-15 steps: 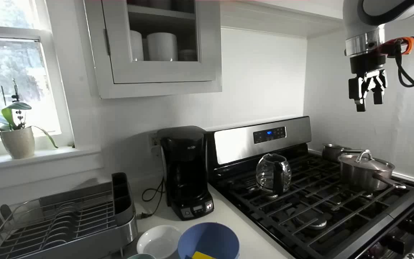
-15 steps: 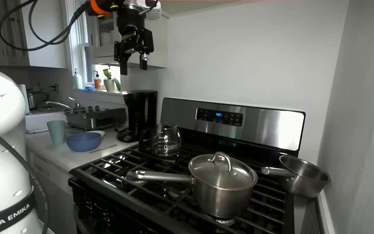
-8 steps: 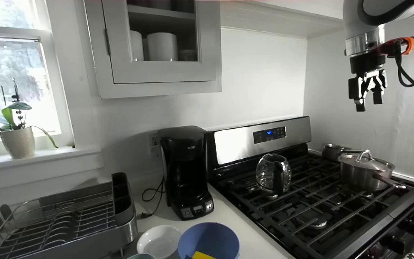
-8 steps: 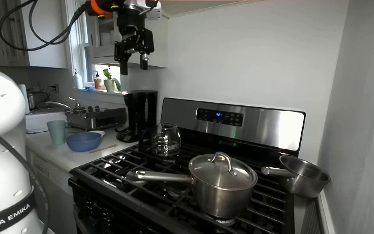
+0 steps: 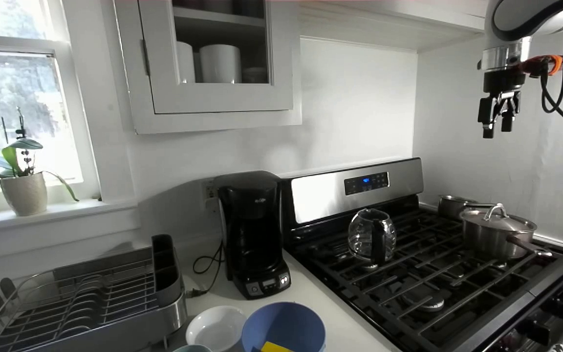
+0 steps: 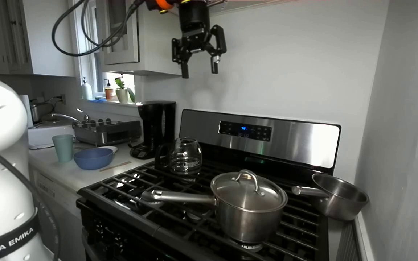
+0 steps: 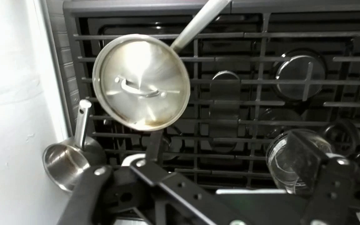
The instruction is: Move the pot on the top right slightly to the left
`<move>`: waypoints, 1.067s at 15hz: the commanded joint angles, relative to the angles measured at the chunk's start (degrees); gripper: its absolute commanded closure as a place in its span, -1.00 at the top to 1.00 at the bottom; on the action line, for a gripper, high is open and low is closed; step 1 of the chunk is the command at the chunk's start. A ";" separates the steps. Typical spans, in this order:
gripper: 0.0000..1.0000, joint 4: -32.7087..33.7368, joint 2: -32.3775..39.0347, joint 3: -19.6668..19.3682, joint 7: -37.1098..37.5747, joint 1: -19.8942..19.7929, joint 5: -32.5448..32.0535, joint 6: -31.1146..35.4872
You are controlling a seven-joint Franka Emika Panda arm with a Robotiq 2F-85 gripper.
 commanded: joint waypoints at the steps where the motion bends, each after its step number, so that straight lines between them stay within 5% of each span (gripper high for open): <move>1: 1.00 5.95 8.29 -5.88 -9.42 -0.19 1.65 8.36; 9: 1.00 13.25 23.61 -13.92 -19.96 -3.14 14.80 19.53; 10: 1.00 10.21 19.86 -11.41 -17.43 -4.10 11.29 19.40; 16: 1.00 12.44 23.59 -11.75 -18.87 -5.13 13.62 19.60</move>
